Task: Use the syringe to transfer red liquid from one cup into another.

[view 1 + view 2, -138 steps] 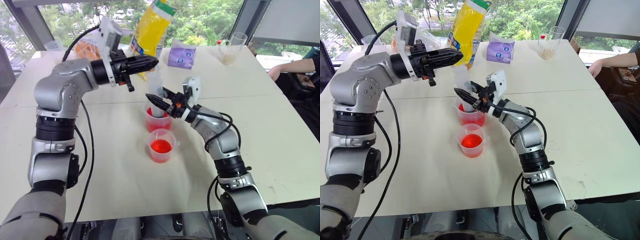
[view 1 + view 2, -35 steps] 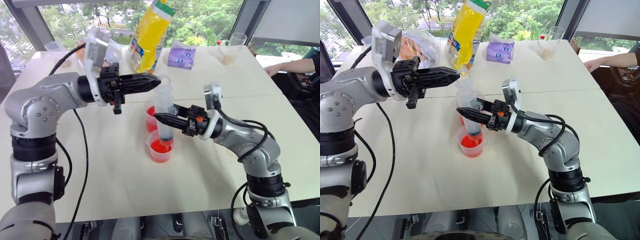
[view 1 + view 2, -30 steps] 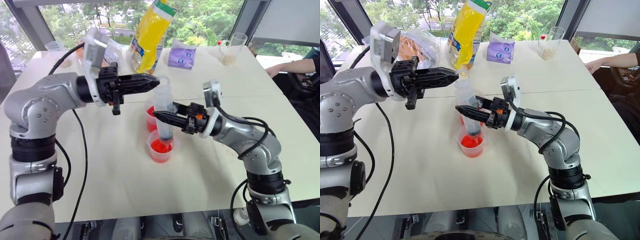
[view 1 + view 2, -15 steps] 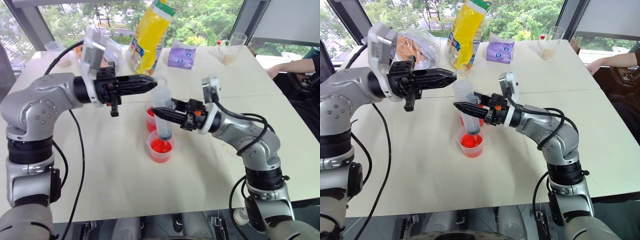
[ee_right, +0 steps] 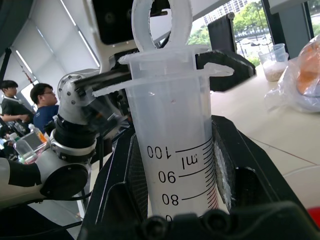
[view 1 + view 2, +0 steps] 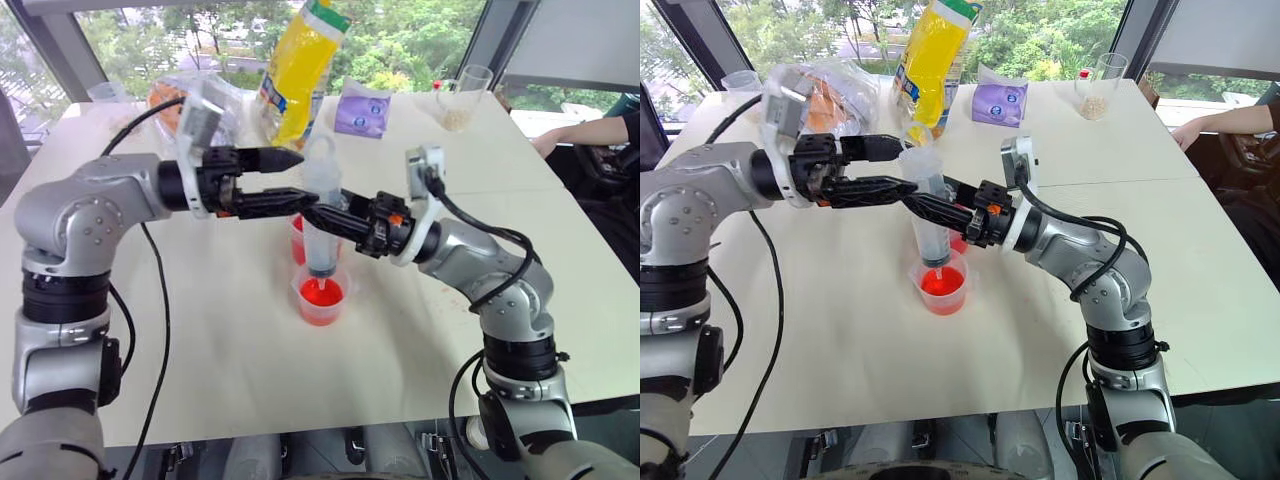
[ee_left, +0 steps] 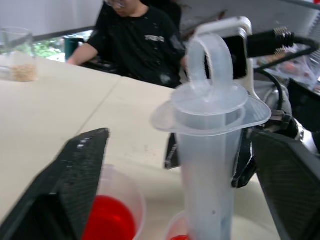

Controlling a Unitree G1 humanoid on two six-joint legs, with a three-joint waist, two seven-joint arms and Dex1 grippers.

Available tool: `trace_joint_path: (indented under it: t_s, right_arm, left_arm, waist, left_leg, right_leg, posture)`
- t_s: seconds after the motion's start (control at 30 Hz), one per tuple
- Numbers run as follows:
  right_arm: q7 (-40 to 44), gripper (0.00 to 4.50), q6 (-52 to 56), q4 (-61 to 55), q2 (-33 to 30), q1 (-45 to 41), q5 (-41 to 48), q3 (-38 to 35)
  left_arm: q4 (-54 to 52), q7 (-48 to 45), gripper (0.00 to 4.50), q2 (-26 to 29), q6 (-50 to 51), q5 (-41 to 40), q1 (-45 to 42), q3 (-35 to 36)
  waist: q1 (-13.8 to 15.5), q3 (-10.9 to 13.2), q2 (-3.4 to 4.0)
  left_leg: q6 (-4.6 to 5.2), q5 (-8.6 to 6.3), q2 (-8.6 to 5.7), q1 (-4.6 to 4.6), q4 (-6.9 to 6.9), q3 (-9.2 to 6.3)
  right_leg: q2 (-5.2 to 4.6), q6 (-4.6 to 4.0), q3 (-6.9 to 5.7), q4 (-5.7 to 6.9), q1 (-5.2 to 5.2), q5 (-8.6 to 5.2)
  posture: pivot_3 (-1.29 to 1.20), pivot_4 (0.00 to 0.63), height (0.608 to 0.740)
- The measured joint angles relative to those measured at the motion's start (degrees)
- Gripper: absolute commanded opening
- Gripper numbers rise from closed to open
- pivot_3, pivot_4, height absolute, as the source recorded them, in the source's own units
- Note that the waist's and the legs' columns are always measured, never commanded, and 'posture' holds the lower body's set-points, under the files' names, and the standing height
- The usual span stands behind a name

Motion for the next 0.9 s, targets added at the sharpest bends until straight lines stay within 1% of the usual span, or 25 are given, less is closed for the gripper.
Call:
trace_joint_path:
  t_s: [0.2, 0.33, 0.4, 0.43, 0.5, 0.53, 0.6, 0.67, 0.73, 0.9]
  right_arm:
    - [-1.0, 1.37, 0.4, 0.2, -0.2, -0.1, 0.5, -0.2]
    - [-4.2, 1.37, 3.1, 1.9, -0.6, -4.2, 2.7, -2.5]
    - [-9.3, 1.37, 7.2, 5.3, -1.6, -9.7, 3.1, -4.2]
    - [-13.5, 1.37, 10.8, 9.2, -2.6, -14.0, 3.1, -5.7]
    - [-20.7, 1.37, 16.9, 16.1, -4.4, -20.1, 3.6, -10.5]
    - [-24.2, 1.37, 20.9, 19.7, -5.3, -22.6, 4.2, -13.0]
    - [-29.1, 1.37, 27.7, 25.2, -7.3, -25.6, 3.0, -14.9]
    - [-31.6, 1.37, 32.6, 28.6, -9.5, -26.1, 1.1, -15.2]
    - [-32.2, 1.37, 38.3, 32.0, -12.4, -25.7, -1.6, -14.1]
    - [-30.7, 1.37, 43.4, 33.7, -14.6, -22.4, -6.4, -10.6]
  left_arm:
    - [0.0, -0.9, 4.45, 3.5, -0.5, -0.7, 0.9, 4.9]
    - [-1.0, -1.4, 4.45, 4.8, -0.5, -1.4, 4.7, 6.2]
    - [-2.1, -1.5, 4.45, 5.3, -0.7, -1.4, 6.7, 6.7]
    - [-2.7, -1.4, 4.45, 5.3, -0.9, -1.2, 7.5, 6.7]
    - [-3.8, -1.4, 4.45, 5.5, -1.7, -0.9, 8.9, 6.7]
    - [-4.2, -1.3, 4.45, 5.5, -2.2, -0.5, 9.8, 6.8]
    - [-5.3, -1.3, 4.45, 5.3, -3.2, 0.1, 11.1, 6.6]
    - [-6.1, -1.4, 4.45, 5.3, -4.4, 0.8, 12.2, 6.0]
    - [-7.3, -1.4, 4.45, 5.1, -4.8, 1.0, 13.6, 5.6]
    - [-8.2, -1.2, 4.45, 4.9, -4.9, 0.8, 13.9, 5.6]
  waist:
    - [0.0, 0.0, 0.00]
    - [0.0, 0.0, 0.01]
    - [0.0, 0.0, 0.02]
    - [0.0, 0.0, 0.01]
    - [0.2, 0.0, 0.01]
    - [0.4, 0.0, 0.00]
    - [0.3, 0.0, 0.00]
    - [0.1, 0.0, 0.01]
    - [0.1, 0.0, 0.01]
    - [-0.1, 0.0, 0.01]
  left_leg:
    - [0.00, 0.00, 0.01, -0.01, 0.00, 0.01]
    - [0.00, 0.00, 0.04, -0.01, 0.00, 0.01]
    - [-0.01, 0.00, 0.03, 0.00, 0.01, 0.03]
    - [-0.03, 0.02, 0.04, -0.01, 0.02, 0.03]
    - [-0.03, 0.02, 0.03, -0.01, 0.01, 0.01]
    - [-0.03, 0.02, 0.03, -0.03, 0.00, -0.01]
    - [0.03, -0.02, 0.02, -0.07, -0.03, 0.02]
    - [0.10, -0.06, 0.01, -0.11, -0.03, 0.06]
    - [0.13, -0.08, 0.00, -0.17, -0.05, 0.10]
    - [0.13, -0.08, -0.01, -0.16, -0.04, 0.10]
  right_leg:
    - [-0.01, 0.00, 0.00, 0.00, 0.00, 0.00]
    - [-0.03, 0.00, 0.01, 0.00, -0.01, 0.00]
    - [-0.04, -0.01, 0.02, 0.02, -0.01, 0.00]
    - [-0.05, -0.02, 0.03, 0.02, -0.02, 0.01]
    - [-0.06, -0.05, 0.01, 0.00, -0.01, 0.00]
    - [-0.05, -0.05, -0.03, -0.01, -0.01, 0.00]
    - [-0.08, -0.05, -0.01, -0.04, -0.03, 0.00]
    - [-0.09, -0.05, 0.01, -0.10, -0.05, 0.00]
    - [-0.09, -0.04, 0.05, -0.12, -0.12, 0.00]
    - [-0.04, -0.03, 0.06, -0.10, -0.15, 0.00]
  posture:
    - [0.00, 0.150, 0.740]
    - [0.00, 0.150, 0.740]
    - [0.00, 0.150, 0.740]
    - [0.00, 0.150, 0.740]
    - [0.00, 0.150, 0.740]
    - [0.00, 0.150, 0.740]
    - [0.00, 0.150, 0.740]
    - [0.00, 0.150, 0.740]
    - [0.00, 0.150, 0.740]
    - [0.00, 0.150, 0.740]
